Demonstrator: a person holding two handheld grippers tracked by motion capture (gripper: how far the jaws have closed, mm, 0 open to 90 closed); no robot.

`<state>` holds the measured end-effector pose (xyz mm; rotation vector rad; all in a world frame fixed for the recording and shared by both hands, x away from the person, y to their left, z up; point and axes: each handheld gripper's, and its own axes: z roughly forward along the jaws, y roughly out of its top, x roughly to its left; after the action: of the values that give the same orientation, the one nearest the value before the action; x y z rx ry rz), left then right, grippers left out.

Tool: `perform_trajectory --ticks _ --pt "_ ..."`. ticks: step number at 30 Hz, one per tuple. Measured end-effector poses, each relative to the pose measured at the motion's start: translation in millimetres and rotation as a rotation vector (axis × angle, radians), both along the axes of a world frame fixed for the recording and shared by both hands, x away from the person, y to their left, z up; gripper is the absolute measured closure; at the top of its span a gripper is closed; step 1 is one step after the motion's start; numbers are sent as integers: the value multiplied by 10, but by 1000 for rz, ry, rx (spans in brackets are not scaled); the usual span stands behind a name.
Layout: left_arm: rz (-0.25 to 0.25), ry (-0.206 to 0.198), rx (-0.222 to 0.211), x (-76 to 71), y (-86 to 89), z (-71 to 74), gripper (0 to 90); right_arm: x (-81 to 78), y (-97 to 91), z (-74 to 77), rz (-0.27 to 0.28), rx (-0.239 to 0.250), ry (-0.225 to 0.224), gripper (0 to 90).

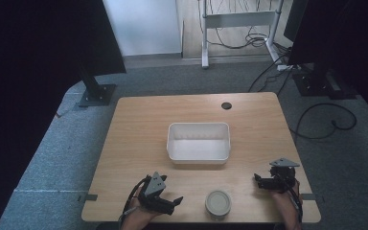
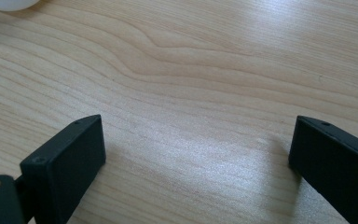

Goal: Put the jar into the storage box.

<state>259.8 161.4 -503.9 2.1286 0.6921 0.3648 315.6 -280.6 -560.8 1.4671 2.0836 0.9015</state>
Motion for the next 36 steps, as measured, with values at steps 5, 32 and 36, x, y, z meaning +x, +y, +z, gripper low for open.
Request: perform_trajectory --ticks 5,32,36 --pt "-31 -3 -5 -37 -67 26 41 0 0 0 0 0 0 32" --pt "-192 17 -22 -177 -419 44 38 0 0 0 0 0 0 32" --pt "-216 22 -24 -188 -490 27 37 0 -1 0 0 0 0 32"
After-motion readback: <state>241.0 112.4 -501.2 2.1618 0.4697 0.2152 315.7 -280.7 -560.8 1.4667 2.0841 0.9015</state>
